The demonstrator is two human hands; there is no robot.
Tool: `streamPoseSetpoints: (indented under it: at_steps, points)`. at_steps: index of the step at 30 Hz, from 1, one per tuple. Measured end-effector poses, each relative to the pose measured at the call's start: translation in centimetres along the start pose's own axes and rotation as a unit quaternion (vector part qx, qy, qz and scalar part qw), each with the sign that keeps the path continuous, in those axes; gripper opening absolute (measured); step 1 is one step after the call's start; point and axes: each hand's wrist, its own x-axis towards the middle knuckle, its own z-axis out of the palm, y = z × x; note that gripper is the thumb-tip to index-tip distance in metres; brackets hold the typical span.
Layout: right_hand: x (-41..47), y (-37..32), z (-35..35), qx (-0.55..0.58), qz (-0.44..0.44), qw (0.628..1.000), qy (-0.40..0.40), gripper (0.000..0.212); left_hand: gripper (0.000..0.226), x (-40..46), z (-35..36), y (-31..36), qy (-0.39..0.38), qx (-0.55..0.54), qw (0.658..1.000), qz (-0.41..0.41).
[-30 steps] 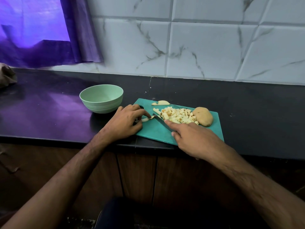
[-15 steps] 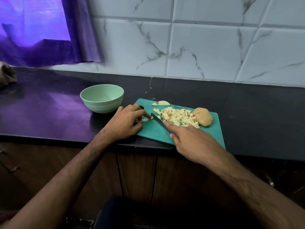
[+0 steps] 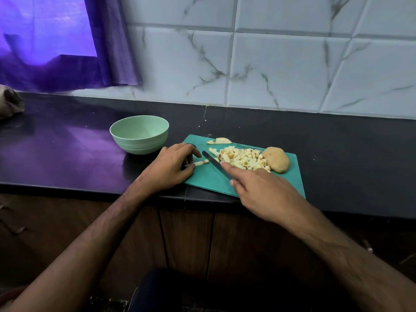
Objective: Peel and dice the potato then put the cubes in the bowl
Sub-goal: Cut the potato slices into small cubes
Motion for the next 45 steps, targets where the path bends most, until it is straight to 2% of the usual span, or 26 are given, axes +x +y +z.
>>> streamPoseSetpoints:
  at_steps: [10, 14, 19, 25, 45]
  points:
    - [0.5, -0.3, 0.6, -0.005, -0.001, 1.0, -0.027, 0.051, 0.014, 0.0, -0.4, 0.0, 0.016, -0.031, 0.999, 0.022]
    - [0.2, -0.1, -0.2, -0.001, 0.003, 1.0, 0.007, 0.051, 0.01, -0.2, -0.5, -0.1, 0.027, -0.05, 0.998, 0.02]
    - [-0.3, -1.0, 1.0, -0.004, -0.008, 1.0, -0.007, 0.053, 0.005, -0.3, -0.4, -0.1, 0.028, -0.046, 0.998, 0.02]
    - [-0.1, -1.1, 1.2, -0.013, -0.011, 1.0, -0.013, 0.053, 0.032, -0.9, -0.6, -0.7, 0.006, -0.031, 0.999, -0.006]
    - [0.2, -0.8, -0.2, -0.004, -0.012, 1.0, 0.003, 0.051, 0.021, -0.8, -0.9, -0.5, 0.036, -0.044, 0.998, 0.021]
